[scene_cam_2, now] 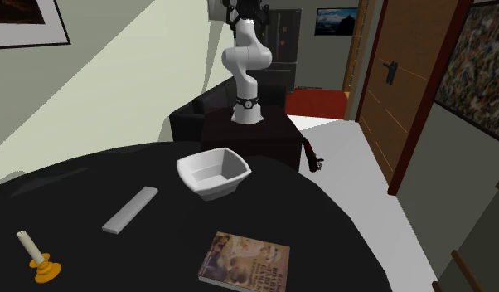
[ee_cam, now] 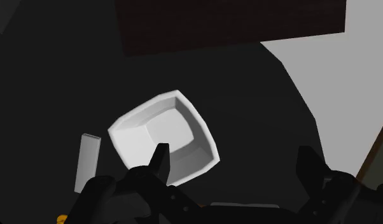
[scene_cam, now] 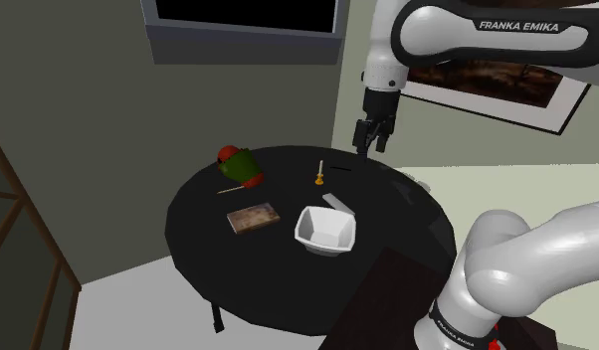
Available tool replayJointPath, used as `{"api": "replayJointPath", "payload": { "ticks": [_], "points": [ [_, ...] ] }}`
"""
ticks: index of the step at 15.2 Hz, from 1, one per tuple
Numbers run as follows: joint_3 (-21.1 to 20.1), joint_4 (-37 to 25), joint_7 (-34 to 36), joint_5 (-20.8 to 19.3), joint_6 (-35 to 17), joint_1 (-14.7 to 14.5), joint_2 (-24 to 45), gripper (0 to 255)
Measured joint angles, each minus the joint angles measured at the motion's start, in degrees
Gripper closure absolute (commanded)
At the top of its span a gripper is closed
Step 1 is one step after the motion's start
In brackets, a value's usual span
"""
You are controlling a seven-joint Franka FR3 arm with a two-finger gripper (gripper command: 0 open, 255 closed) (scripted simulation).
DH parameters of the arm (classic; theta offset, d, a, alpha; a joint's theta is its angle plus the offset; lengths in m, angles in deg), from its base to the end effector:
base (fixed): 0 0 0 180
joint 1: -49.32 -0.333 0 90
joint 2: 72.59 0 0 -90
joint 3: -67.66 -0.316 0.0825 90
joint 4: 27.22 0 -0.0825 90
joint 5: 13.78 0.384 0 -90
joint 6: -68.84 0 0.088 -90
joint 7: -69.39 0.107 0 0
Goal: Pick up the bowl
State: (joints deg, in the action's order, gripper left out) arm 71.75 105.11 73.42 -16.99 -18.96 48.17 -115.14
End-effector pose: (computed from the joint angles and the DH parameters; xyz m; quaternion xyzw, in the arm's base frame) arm 0.3146 -0.0291 0.5947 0.9985 -0.0516 -0.0178 0.0042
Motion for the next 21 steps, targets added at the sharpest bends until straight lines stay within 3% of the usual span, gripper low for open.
{"api": "replayJointPath", "payload": {
  "ticks": [3,9,21],
  "points": [
    [-0.2,1.6,-0.2,-0.6,-2.4,-0.1,0.8,0],
    [-1.1,7.9,-0.5,-3.1,-13.5,-0.6,6.0,0],
    [-3.0,13.1,2.2,-11.5,-38.2,0.2,26.2,0]
  ]
}}
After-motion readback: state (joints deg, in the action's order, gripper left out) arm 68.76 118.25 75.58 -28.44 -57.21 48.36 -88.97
